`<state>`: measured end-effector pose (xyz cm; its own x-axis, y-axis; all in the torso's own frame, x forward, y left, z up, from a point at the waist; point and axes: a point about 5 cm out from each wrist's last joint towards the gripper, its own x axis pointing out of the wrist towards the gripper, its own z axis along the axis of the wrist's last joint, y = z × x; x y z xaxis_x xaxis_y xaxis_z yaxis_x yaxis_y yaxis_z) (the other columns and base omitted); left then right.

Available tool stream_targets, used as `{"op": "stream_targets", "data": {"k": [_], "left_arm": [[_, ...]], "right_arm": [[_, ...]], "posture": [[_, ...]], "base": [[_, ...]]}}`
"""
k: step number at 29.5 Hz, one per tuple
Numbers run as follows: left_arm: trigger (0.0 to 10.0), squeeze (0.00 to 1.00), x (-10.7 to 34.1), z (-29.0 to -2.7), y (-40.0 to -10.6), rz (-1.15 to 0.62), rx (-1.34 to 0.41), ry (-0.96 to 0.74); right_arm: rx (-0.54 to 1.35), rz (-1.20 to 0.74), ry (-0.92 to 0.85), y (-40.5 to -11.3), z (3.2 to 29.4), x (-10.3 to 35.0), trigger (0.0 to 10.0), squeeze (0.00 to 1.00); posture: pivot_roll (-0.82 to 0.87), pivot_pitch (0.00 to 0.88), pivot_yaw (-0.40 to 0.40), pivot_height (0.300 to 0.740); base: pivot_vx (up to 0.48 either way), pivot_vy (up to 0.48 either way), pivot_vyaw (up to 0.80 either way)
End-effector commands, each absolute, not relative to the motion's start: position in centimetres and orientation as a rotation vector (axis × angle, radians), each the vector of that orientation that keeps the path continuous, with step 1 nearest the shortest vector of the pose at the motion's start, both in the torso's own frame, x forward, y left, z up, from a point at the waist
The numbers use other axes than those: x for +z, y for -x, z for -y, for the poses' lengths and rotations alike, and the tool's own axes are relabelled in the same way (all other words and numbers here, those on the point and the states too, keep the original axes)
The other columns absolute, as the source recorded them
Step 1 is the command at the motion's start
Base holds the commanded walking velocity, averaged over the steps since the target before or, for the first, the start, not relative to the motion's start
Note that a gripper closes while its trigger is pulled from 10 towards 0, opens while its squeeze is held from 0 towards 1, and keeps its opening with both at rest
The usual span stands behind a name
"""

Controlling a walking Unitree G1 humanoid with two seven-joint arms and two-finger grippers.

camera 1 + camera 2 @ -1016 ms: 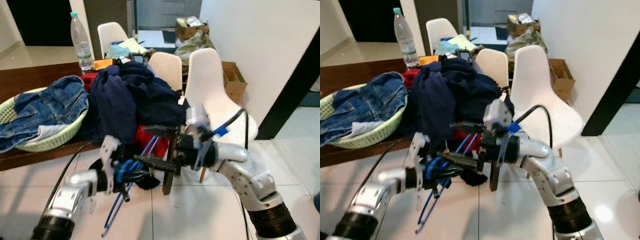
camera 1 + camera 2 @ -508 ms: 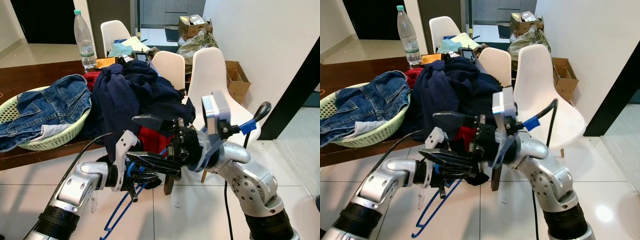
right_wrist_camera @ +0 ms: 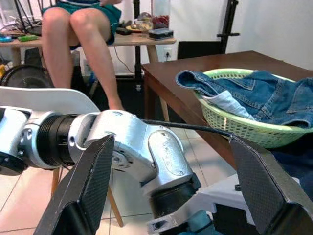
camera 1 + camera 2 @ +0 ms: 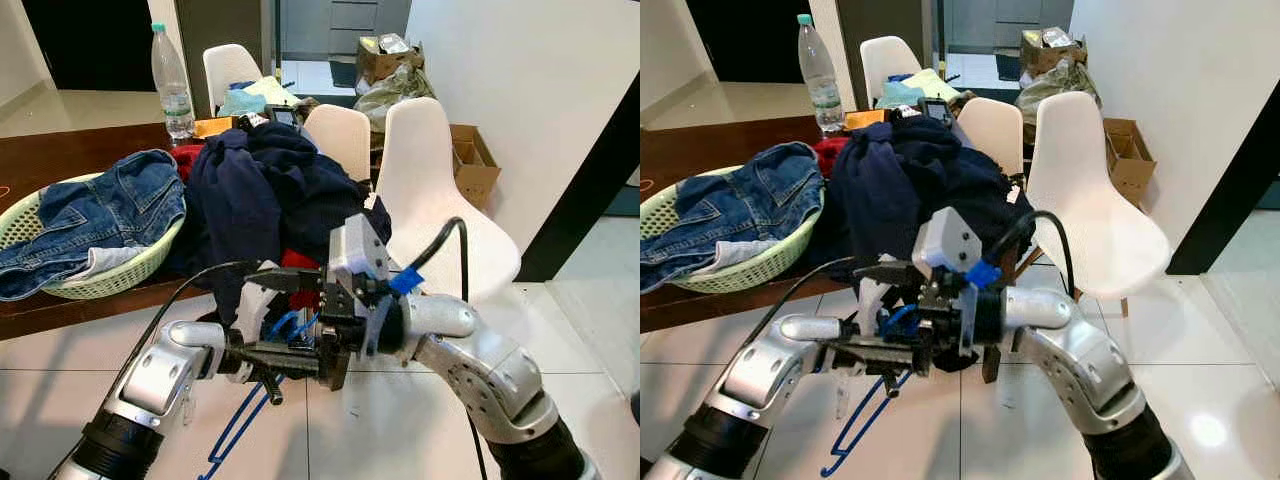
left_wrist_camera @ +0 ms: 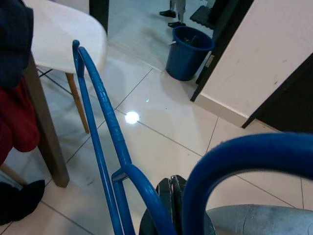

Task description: Hang hanger

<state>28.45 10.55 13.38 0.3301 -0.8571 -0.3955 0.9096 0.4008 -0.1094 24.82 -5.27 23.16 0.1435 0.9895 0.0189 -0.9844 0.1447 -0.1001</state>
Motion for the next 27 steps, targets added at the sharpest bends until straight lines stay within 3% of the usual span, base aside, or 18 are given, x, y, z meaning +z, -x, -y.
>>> {"op": "stream_targets", "data": {"k": [1,19,27], "left_arm": [[10.0,0.0,13.6,-10.3,-28.4,-0.426,-1.169,-0.161],[10.0,0.0,14.2,-10.2,-28.4,-0.406,-1.139,-0.177],[10.0,0.0,14.4,-10.1,-28.3,-0.398,-1.143,-0.18]], "right_arm": [[1.438,0.089,0.089,-24.6,5.0,23.4,10.0,0.0],[1.35,-0.089,0.297,-25.1,5.6,21.7,10.0,0.0],[1.345,-0.047,0.257,-25.1,5.6,22.4,10.0,0.0]], "posture": [[0.13,0.008,-0.019,0.74],[0.12,0.014,-0.018,0.74],[0.12,0.015,-0.016,0.74]], "base": [[0.0,0.0,0.0],[0.0,0.0,0.0],[0.0,0.0,0.0]]}}
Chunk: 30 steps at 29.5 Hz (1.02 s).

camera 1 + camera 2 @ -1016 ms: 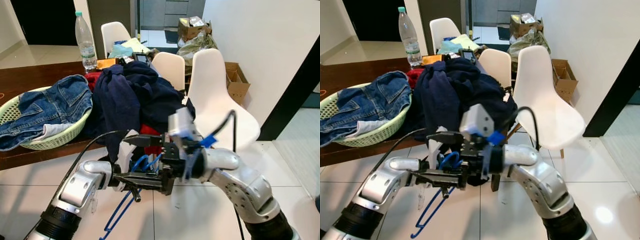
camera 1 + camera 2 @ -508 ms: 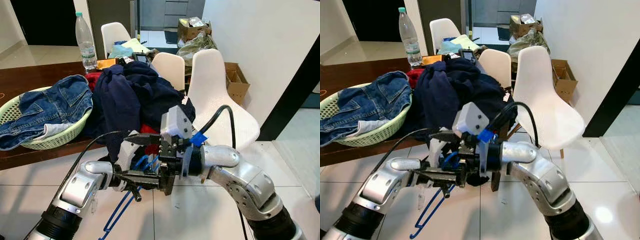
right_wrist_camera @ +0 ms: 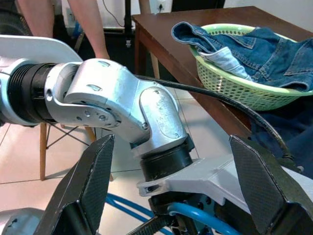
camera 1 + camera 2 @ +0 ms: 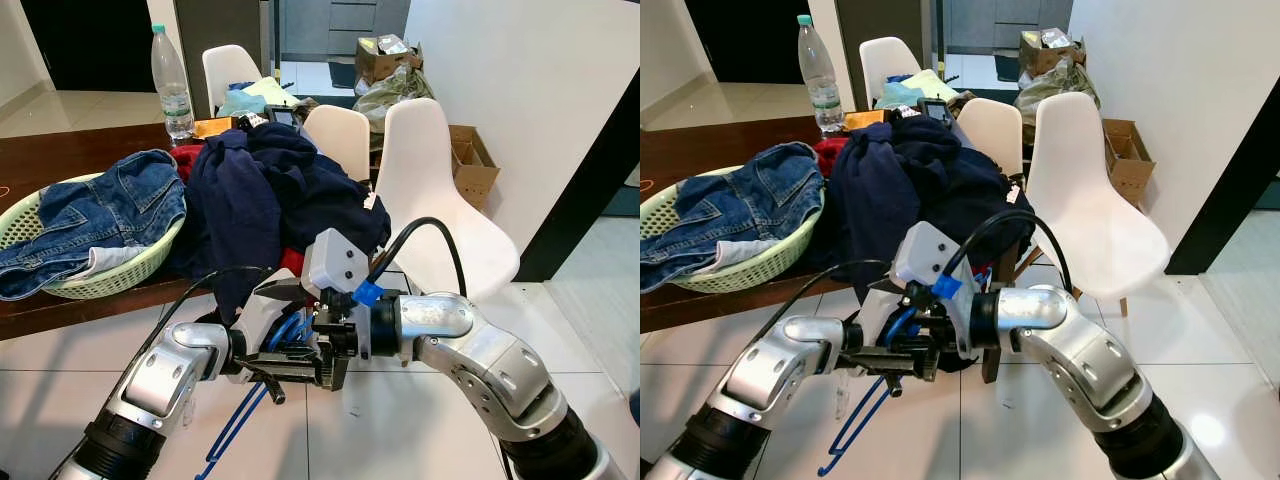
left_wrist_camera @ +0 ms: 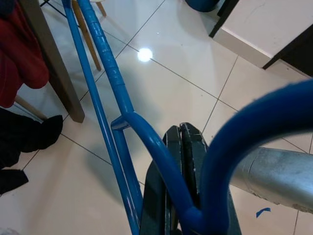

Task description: Hang hanger

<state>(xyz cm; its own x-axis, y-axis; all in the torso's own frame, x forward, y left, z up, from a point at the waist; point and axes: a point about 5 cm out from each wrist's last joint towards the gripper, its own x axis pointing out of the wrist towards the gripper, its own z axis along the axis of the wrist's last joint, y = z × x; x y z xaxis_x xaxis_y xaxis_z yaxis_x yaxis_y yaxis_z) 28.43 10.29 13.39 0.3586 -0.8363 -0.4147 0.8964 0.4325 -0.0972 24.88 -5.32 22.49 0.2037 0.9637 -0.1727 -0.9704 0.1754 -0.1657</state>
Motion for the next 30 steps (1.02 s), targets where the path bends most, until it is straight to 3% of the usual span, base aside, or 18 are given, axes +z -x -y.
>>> {"op": "stream_targets", "data": {"k": [1,16,30], "left_arm": [[10.0,0.0,14.4,-10.1,-28.3,-0.398,-1.143,-0.18],[10.0,0.0,14.3,-10.1,-28.2,-0.4,-1.143,-0.183],[10.0,0.0,14.5,-10.1,-28.2,-0.395,-1.144,-0.188]], "right_arm": [[1.345,-0.047,0.257,-25.1,5.6,22.4,10.0,0.0],[1.422,0.142,0.052,-24.2,6.1,25.7,10.0,0.0],[1.356,-0.003,0.221,-25.0,6.4,23.4,10.0,0.0]], "posture": [[0.12,0.015,-0.016,0.74],[0.13,0.019,-0.015,0.74],[0.13,0.017,-0.017,0.74]], "base": [[0.0,0.0,0.0],[0.0,0.0,0.0],[0.0,0.0,0.0]]}}
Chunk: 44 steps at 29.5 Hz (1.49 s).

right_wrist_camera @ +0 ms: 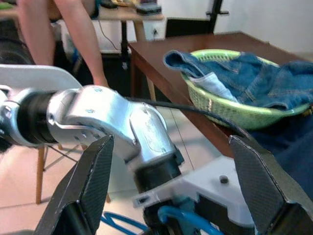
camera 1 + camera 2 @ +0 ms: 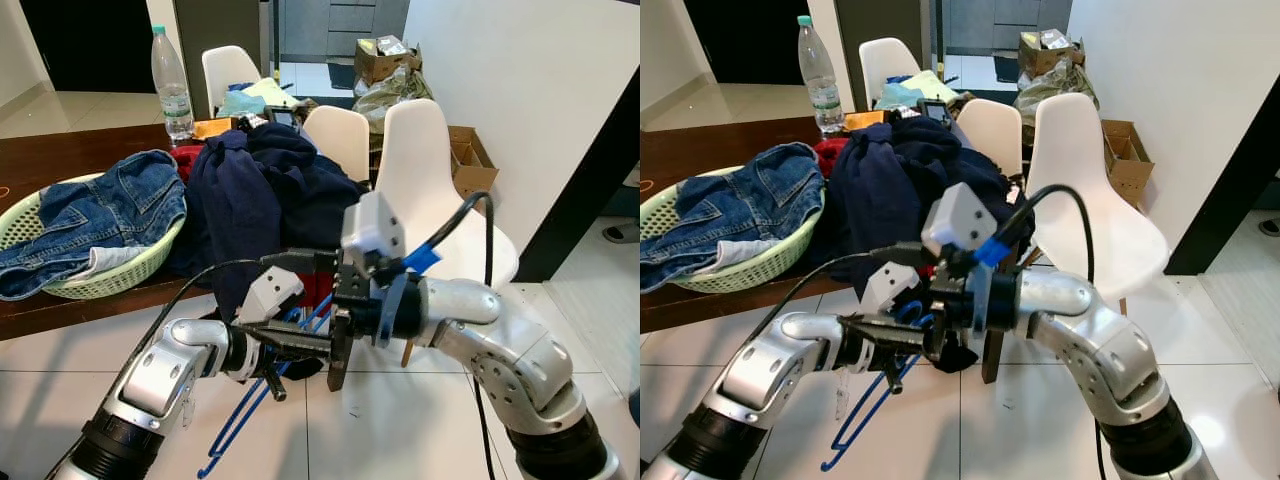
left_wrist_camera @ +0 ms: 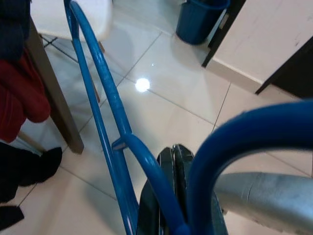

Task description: Hang hanger

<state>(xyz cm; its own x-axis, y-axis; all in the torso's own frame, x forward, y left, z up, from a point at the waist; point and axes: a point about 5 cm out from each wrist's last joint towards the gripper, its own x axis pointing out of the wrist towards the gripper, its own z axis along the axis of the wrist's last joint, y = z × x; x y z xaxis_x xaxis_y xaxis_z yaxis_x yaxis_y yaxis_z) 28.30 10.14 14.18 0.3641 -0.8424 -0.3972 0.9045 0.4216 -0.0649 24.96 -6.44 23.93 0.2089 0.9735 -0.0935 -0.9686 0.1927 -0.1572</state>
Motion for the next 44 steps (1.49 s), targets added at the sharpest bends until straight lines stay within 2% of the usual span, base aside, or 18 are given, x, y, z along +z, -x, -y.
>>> {"op": "stream_targets", "data": {"k": [1,14,20,22,25,28,32,35,38,40,42,43,44], "left_arm": [[10.0,0.0,14.5,-10.0,-28.2,-0.393,-1.144,-0.188],[10.0,0.0,14.6,-10.0,-28.3,-0.384,-1.143,-0.189],[10.0,0.0,14.7,-10.1,-28.5,-0.366,-1.125,-0.198],[10.0,0.0,15.7,-10.3,-29.6,-0.277,-1.05,-0.189],[10.0,0.0,16.2,-10.4,-30.1,-0.236,-1.018,-0.182],[10.0,0.0,19.6,-11.3,-32.0,0.001,-0.856,-0.039],[10.0,0.0,20.8,-11.9,-32.2,0.08,-0.827,0.059],[10.0,0.0,22.0,-12.0,-31.6,0.152,-0.873,0.199],[10.0,0.0,22.0,-12.0,-31.6,0.152,-0.873,0.199],[10.0,0.0,23.0,-12.0,-30.7,0.23,-0.945,0.314],[10.0,0.0,23.0,-12.0,-30.7,0.23,-0.945,0.314],[10.0,0.0,23.8,-12.4,-30.6,0.287,-0.952,0.4],[10.0,0.0,23.8,-12.4,-30.6,0.287,-0.952,0.4]], "right_arm": [[1.347,-0.021,0.236,-25.1,6.5,23.1,10.0,0.0],[1.337,-0.035,0.234,-25.2,6.8,23.1,10.0,0.0],[1.332,0.081,0.126,-25.4,6.8,24.9,10.0,0.0],[1.306,0.159,0.016,-25.7,7.2,26.0,10.0,0.0],[1.289,0.181,-0.022,-25.9,7.4,26.3,10.0,0.0],[1.104,0.215,-0.117,-28.4,8.6,27.1,10.0,0.0],[1.029,0.209,-0.138,-29.3,9.1,27.2,10.0,0.0],[0.959,0.167,-0.123,-30.2,9.5,26.5,10.0,0.0],[0.959,0.167,-0.123,-30.2,9.5,26.5,10.0,0.0],[0.859,0.089,-0.09,-31.4,10.0,25.1,10.0,0.0],[0.859,0.089,-0.09,-31.4,10.0,25.1,10.0,0.0],[0.804,0.056,-0.082,-32.0,10.4,24.5,10.0,0.0],[0.804,0.056,-0.082,-32.0,10.4,24.5,10.0,0.0]], "posture": [[0.13,0.017,-0.016,0.74],[0.13,0.017,-0.02,0.74],[0.12,0.017,-0.018,0.74],[0.12,0.018,-0.018,0.74],[0.12,0.018,-0.018,0.74],[0.12,0.019,-0.021,0.74],[0.12,0.02,-0.021,0.74],[0.13,0.02,-0.024,0.74],[0.13,0.02,-0.024,0.74],[0.13,0.018,-0.024,0.74],[0.13,0.018,-0.024,0.74],[0.13,0.017,-0.024,0.74],[0.13,0.017,-0.024,0.74]], "base": [[0.0,0.0,0.0],[0.0,0.0,0.0],[0.0,0.0,0.0],[0.0,0.0,0.0],[0.0,0.0,0.0],[0.0,0.0,0.0],[0.0,0.0,0.0],[0.0,0.0,0.0],[0.0,0.0,0.0],[0.0,0.0,0.0],[0.0,0.0,0.0],[0.0,0.0,0.0],[0.0,0.0,0.0]]}}
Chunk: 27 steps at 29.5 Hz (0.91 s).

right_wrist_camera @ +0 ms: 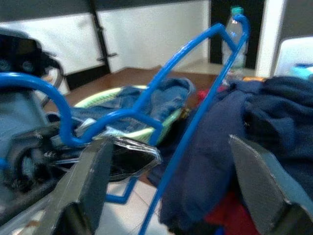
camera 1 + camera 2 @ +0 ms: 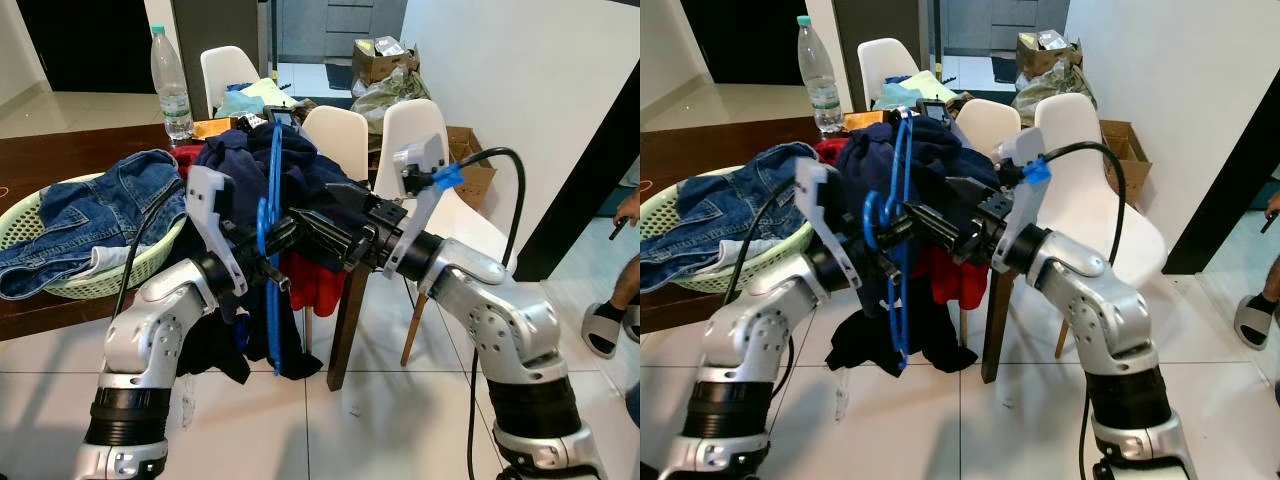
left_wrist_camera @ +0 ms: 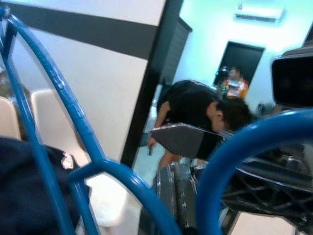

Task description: Hang hanger

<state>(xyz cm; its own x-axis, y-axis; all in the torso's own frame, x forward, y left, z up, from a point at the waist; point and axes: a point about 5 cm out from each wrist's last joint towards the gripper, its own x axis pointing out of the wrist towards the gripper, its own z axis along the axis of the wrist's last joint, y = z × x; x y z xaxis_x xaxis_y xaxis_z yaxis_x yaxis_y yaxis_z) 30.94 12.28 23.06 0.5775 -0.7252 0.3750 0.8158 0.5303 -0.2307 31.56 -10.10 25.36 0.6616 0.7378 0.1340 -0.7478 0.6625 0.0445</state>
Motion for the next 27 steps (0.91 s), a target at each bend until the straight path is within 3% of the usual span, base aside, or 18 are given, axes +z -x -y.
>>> {"op": "stream_targets", "data": {"k": [1,9,24,27], "left_arm": [[10.0,0.0,24.6,-13.0,-30.7,0.347,-0.939,0.51],[10.0,0.0,26.5,-14.5,-30.4,0.486,-0.978,0.808],[10.0,0.0,26.3,-14.2,-29.3,0.471,-1.073,0.827],[10.0,0.0,26.3,-14.5,-29.6,0.444,-1.047,0.837]], "right_arm": [[0.761,0.036,-0.084,-32.4,10.8,24.1,10.0,0.0],[0.68,0.007,-0.091,-33.2,11.4,23.5,10.0,0.0],[0.646,-0.002,-0.089,-33.6,11.7,23.0,10.0,0.0],[0.612,-0.011,-0.058,-33.8,12.9,22.8,10.0,0.0]], "posture": [[0.13,0.016,-0.024,0.74],[0.12,0.016,-0.019,0.74],[0.13,0.016,-0.018,0.74],[0.13,0.019,-0.017,0.74]], "base": [[0.0,0.0,0.0],[0.0,0.0,0.0],[0.0,0.0,0.0],[0.0,0.0,0.0]]}}
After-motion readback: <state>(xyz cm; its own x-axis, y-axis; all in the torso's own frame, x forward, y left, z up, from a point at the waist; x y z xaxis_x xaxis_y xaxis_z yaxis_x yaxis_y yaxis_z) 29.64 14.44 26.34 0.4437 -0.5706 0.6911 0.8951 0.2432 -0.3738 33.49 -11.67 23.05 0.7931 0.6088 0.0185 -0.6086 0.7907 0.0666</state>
